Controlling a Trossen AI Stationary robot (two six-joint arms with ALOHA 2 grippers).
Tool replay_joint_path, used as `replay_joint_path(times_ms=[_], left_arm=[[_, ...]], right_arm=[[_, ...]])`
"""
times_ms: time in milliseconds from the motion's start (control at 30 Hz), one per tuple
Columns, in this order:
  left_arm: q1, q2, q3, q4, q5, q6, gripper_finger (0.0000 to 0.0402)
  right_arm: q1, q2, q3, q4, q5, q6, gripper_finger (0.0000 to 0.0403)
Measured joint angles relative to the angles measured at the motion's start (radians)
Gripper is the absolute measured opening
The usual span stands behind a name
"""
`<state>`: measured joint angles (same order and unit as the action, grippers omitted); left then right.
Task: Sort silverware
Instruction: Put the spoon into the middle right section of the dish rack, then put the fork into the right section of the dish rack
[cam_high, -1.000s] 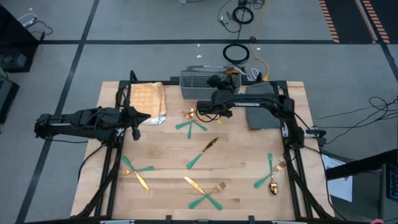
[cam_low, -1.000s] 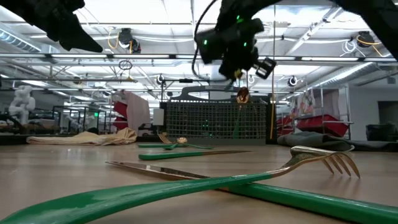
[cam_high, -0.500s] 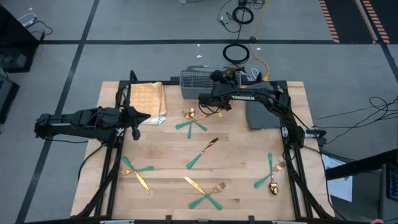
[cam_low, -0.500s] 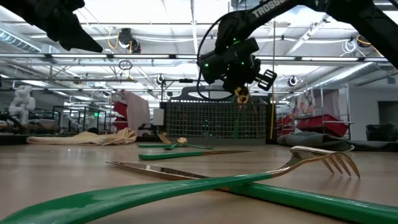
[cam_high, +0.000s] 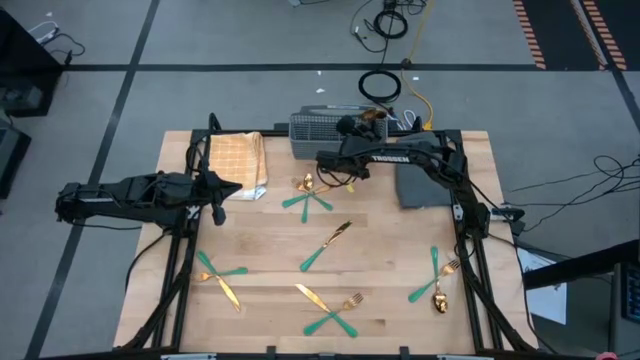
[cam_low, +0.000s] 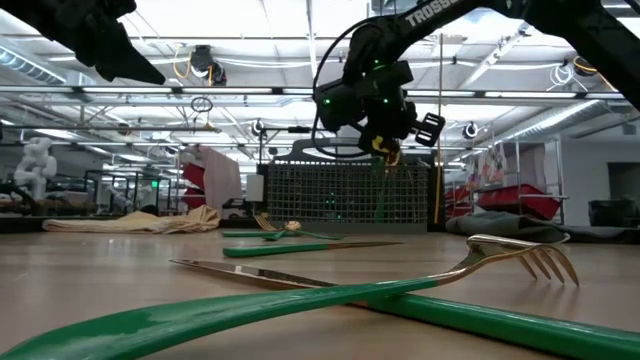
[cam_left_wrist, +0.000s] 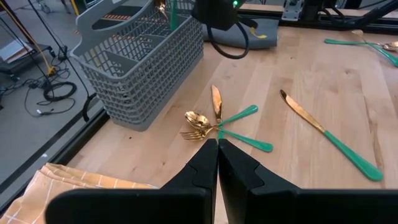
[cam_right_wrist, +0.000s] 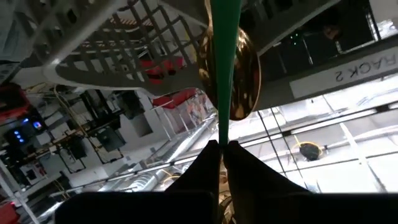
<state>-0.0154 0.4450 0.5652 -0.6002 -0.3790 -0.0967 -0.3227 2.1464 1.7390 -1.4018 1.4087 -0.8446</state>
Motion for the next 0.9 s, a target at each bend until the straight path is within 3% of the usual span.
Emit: replay_joint_path(times_ms=[367,900], left_arm=[[0.0,0.0,0.0,0.0,0.0,0.0,0.0021],[0.0,0.0,0.0,0.0,0.0,0.0,0.0021]], right_arm=[[0.0,0.0,0.0,0.057,-0.017,-0.008,0.007],[0.017,-0.001,0.0,0.075,0.018,0.18,0.0108]])
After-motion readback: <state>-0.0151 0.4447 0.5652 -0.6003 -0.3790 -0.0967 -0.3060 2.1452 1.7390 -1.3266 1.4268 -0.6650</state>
